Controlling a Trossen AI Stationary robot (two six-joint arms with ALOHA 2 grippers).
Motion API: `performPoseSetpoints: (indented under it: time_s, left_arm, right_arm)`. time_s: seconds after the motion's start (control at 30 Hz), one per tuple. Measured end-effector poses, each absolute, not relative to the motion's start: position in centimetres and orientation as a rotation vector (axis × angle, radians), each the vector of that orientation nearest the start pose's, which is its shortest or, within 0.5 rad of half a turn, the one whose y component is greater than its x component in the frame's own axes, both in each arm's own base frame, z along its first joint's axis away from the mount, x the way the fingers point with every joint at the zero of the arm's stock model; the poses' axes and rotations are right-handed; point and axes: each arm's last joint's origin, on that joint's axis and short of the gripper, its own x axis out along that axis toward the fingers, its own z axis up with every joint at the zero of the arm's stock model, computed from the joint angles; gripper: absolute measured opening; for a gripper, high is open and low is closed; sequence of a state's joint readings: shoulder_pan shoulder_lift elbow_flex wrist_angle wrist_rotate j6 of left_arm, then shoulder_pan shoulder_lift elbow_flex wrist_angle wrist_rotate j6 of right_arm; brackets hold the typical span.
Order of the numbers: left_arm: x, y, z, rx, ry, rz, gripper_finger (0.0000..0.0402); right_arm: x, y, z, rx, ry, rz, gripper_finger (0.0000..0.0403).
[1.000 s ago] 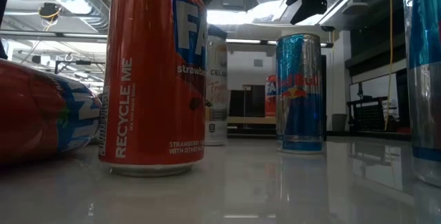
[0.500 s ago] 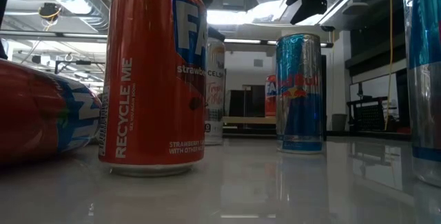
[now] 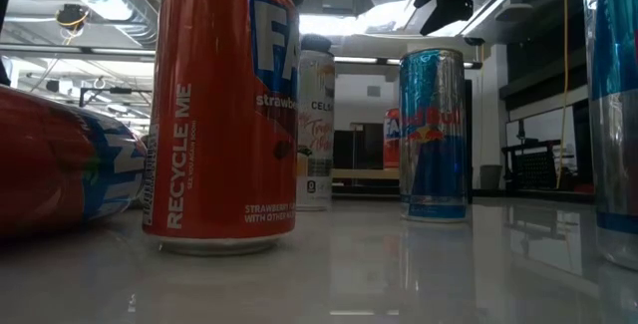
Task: Place canned beverage on shelf
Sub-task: Put the top left white yellow soda can on the shelf
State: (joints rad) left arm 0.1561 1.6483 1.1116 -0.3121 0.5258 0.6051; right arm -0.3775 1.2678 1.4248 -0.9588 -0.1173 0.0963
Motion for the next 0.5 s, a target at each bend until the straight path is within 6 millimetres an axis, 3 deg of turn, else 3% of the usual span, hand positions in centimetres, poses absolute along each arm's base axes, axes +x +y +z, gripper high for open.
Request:
performPoseSetpoints:
  time_s: [0.5]
  left_arm:
    - [34.3, 2.8, 21.9, 0.353, 0.727, -0.491, 0.0316]
  right_arm:
    - [22.5, -8.6, 38.4, 0.288, 0.768, -0.284, 0.0363]
